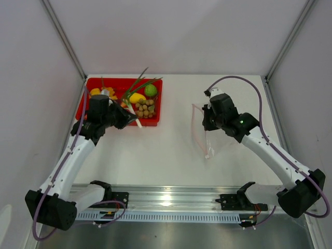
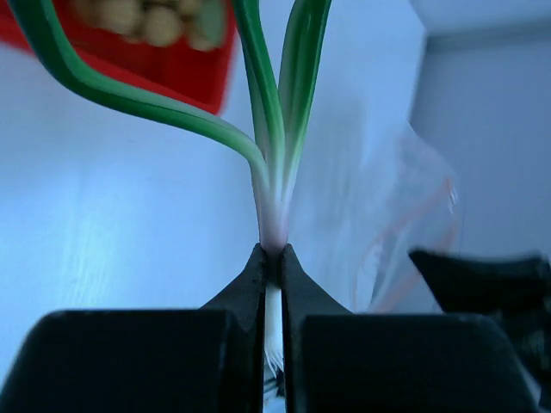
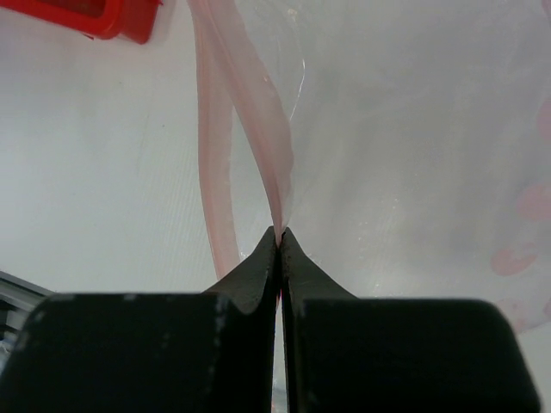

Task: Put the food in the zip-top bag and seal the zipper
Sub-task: Pick up the fake vegetable from the bin.

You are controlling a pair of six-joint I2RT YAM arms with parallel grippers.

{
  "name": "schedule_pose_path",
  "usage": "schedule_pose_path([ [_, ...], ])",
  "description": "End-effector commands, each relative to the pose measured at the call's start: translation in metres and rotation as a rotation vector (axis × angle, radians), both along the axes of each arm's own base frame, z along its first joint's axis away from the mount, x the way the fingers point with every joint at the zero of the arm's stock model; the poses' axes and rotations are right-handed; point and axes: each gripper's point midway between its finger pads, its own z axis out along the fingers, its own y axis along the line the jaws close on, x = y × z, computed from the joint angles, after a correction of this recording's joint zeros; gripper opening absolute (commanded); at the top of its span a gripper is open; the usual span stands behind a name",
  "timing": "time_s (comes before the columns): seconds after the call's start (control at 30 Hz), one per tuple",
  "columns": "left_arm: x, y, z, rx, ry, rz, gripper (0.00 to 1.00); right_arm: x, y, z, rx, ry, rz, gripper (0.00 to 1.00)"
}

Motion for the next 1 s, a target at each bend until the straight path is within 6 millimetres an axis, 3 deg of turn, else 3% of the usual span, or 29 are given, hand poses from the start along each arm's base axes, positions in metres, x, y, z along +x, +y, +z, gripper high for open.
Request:
schedule_pose_path([
  [0.0, -0.024, -0.053, 0.055, -0.049, -0.308, -0.372, 0.01, 0.007, 0.003, 0.023, 0.045, -0.032, 0.003, 0.0],
  [0.07, -0.053, -0.078, 0.063, -0.09, -0.371, -0.538, 0.01, 0.009, 0.004, 0.023, 0.057, -0.025, 0.004, 0.0],
  [0.13, -0.068, -0.094, 0.079, -0.121, -0.483, -0.641, 0.01, 0.009, 0.006, 0.024, 0.071, -0.018, 0.01, 0.0],
  [0.17, -0.088, -0.103, 0.073, -0.155, -0.491, -0.72, 0.0, 0.009, 0.009, 0.025, 0.084, -0.01, 0.019, 0.0],
  [0.23, -0.101, -0.112, 0.087, -0.213, -0.57, -0.784, 0.01, 0.008, 0.01, 0.025, 0.095, -0.001, 0.021, 0.0],
  [0.27, -0.12, -0.117, 0.077, -0.263, -0.558, -0.861, 0.01, 0.009, 0.011, 0.026, 0.1, 0.0, 0.023, 0.0],
  [0.3, -0.129, -0.12, 0.08, -0.295, -0.574, -0.899, 0.0, 0.006, 0.014, 0.028, 0.119, 0.008, 0.042, 0.0],
  [0.33, -0.139, -0.125, 0.096, -0.349, -0.64, -0.942, 0.0, 0.005, 0.015, 0.03, 0.127, 0.006, 0.05, 0.0],
  [0.37, -0.15, -0.126, 0.089, -0.383, -0.634, -0.982, 0.01, 0.002, 0.018, 0.029, 0.138, 0.015, 0.068, 0.0],
  [0.43, -0.175, -0.128, 0.099, -0.479, -0.634, -1.075, 0.01, -0.001, 0.02, 0.031, 0.159, 0.013, 0.092, 0.0],
  [0.73, -0.229, -0.139, 0.123, -0.782, -0.661, -1.307, 0.01, -0.017, 0.043, 0.039, 0.313, 0.033, 0.187, 0.0],
  [0.8, -0.236, -0.138, 0.131, -0.851, -0.681, -1.335, 0.01, -0.019, 0.047, 0.045, 0.345, 0.031, 0.199, 0.0],
  [0.87, -0.233, -0.145, 0.122, -0.909, -0.63, -1.334, 0.01, -0.024, 0.05, 0.052, 0.386, 0.036, 0.22, 0.0],
  [0.9, -0.24, -0.14, 0.13, -0.957, -0.678, -1.36, 0.01, -0.025, 0.052, 0.055, 0.406, 0.035, 0.231, 0.0],
  [0.97, -0.233, -0.151, 0.12, -0.997, -0.6, -1.357, 0.01, -0.031, 0.056, 0.061, 0.444, 0.048, 0.264, 0.0],
])
